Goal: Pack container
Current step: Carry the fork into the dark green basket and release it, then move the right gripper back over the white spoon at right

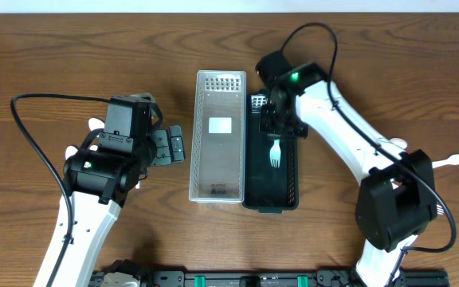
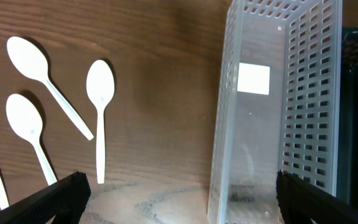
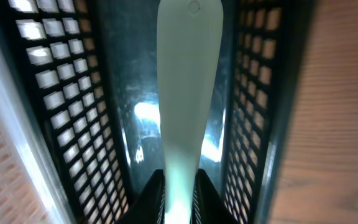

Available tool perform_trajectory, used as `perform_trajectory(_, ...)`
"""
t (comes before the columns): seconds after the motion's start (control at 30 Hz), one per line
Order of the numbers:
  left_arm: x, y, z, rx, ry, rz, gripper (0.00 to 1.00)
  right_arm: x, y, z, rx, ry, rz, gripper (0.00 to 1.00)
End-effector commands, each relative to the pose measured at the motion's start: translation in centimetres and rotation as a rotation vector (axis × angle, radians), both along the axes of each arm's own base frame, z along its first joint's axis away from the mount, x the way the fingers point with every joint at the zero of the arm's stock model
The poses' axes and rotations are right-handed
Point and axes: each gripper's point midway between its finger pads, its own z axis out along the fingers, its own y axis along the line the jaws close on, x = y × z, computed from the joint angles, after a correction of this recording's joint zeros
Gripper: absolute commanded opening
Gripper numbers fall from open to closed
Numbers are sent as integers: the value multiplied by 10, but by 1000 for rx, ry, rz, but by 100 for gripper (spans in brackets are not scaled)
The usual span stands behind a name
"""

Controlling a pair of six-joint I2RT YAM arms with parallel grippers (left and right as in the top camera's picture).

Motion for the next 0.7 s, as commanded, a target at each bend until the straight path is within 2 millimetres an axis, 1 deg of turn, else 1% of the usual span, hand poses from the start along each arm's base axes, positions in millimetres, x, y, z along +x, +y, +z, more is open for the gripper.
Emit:
perform_trajectory(0.0, 2, 3, 5, 7, -13, 13, 98, -11, 6, -16, -4, 18, 41, 1)
perform_trajectory(0.07, 1, 3, 5, 7, -13, 13, 98, -15, 6, -21, -8, 25, 49, 3)
perform_trajectory(0.1, 1, 3, 5, 7, -13, 13, 98, -16, 7, -23, -9, 26, 62, 9)
perform_trajectory(0.13, 1, 3, 5, 7, -13, 13, 98, -16, 7, -23, -9, 26, 70, 24)
perform_trajectory(0.17, 1, 3, 5, 7, -13, 13, 98, -16, 8, -23, -9, 25, 79, 35)
perform_trajectory(0.23, 2, 3, 5, 6, -13, 13, 98, -15, 9, -23, -5, 17, 83, 47)
perform_trajectory(0.27, 2, 3, 5, 7, -14, 13, 98, -14, 10, -23, -2, 13, 82, 56)
perform_trajectory(0.3, 2, 3, 5, 7, -14, 13, 98, -12, 12, -22, 7, 7, 82, 62)
perform_trajectory(0.33, 2, 3, 5, 7, -14, 13, 98, -11, 16, -22, 31, 6, 83, 66)
perform_trajectory(0.37, 2, 3, 5, 6, -14, 13, 98, -10, 21, -21, 59, 3, 87, 74)
perform_trajectory(0.47, 2, 3, 5, 7, -14, 13, 98, -3, 28, -18, 96, -31, 146, 74)
perform_trajectory(0.53, 2, 3, 5, 7, -14, 13, 98, 6, 26, -12, 83, -69, 136, 71)
perform_trajectory(0.6, 2, 3, 5, 7, -13, 13, 98, 22, 18, 4, 41, -140, 120, 70)
perform_trajectory(0.63, 2, 3, 5, 7, -14, 13, 98, 30, 14, 15, 23, -175, 111, 68)
perform_trajectory(0.67, 2, 3, 5, 7, -14, 13, 98, 39, 9, 29, 2, -220, 99, 68)
